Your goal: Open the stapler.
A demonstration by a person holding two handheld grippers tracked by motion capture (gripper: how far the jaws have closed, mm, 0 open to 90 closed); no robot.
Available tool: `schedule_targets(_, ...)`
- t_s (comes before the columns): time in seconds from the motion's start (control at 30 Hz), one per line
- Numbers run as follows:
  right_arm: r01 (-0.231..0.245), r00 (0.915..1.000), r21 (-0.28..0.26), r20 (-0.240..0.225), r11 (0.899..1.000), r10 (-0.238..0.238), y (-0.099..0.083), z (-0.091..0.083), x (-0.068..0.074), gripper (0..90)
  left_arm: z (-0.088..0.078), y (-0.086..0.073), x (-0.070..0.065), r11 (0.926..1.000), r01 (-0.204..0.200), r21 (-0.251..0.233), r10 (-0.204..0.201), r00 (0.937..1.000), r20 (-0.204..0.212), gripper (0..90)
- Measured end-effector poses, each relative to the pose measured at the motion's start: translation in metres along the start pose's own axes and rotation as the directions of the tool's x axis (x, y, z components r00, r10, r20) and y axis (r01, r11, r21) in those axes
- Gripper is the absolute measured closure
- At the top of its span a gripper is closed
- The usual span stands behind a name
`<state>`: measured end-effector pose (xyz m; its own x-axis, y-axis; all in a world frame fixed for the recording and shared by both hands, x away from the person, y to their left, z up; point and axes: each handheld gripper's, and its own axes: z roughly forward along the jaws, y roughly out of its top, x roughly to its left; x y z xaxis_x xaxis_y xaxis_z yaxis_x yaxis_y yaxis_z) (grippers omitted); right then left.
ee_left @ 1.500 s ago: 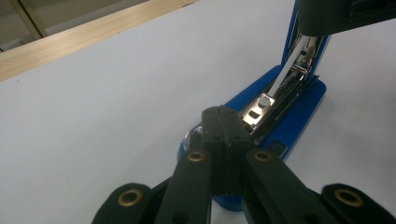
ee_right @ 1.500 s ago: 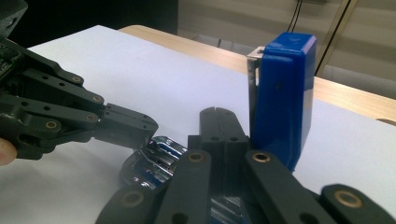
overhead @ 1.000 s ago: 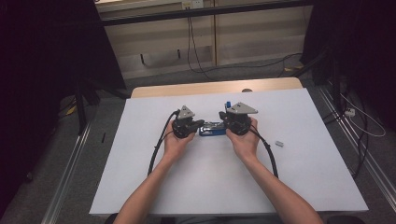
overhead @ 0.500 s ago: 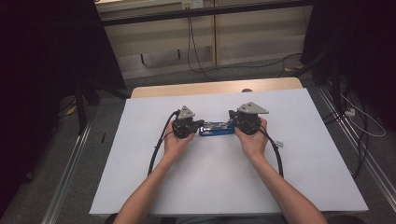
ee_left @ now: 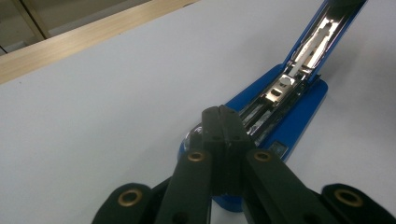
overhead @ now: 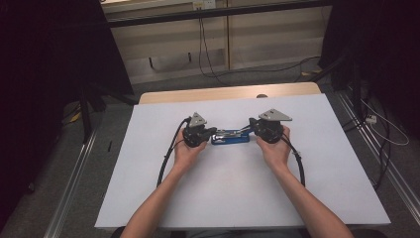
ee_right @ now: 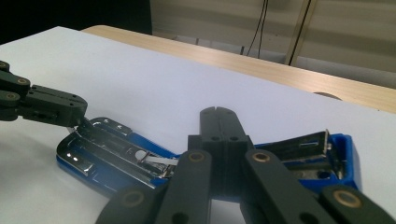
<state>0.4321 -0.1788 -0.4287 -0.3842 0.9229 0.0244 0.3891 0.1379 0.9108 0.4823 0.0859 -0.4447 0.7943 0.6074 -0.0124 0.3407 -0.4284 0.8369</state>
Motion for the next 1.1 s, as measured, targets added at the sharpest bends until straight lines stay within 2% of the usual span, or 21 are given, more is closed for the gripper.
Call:
schedule_targets(0.3, -0.009, 0.9998, 0.031, 0.016, 0.999, 0.008, -0.009, -0.001, -0.007, 90.0, 0.000, 0.000, 0.000, 1.0000, 0.002, 0.000, -0.002, 1.0000, 0.000, 90.0)
schedule_targets(0.47, -0.003, 0.9997, 0.029, 0.025, 1.000, 0.002, -0.009, -0.002, -0.008, 90.0, 0.000, 0.000, -0.001, 1.0000, 0.004, 0.001, -0.004, 1.0000, -0.002, 90.0)
schedule_targets(0.87, -0.001, 0.9995, 0.077, 0.033, 0.997, -0.002, -0.019, -0.002, -0.016, 90.0, 0.000, 0.000, 0.000, 1.0000, 0.001, -0.001, -0.001, 1.0000, -0.001, 90.0)
schedule_targets(1.1, 0.018, 0.9991, 0.085, 0.036, 0.996, -0.021, -0.019, -0.002, -0.017, 90.0, 0.000, 0.000, 0.000, 1.0000, 0.002, 0.000, -0.002, 1.0000, -0.002, 90.0)
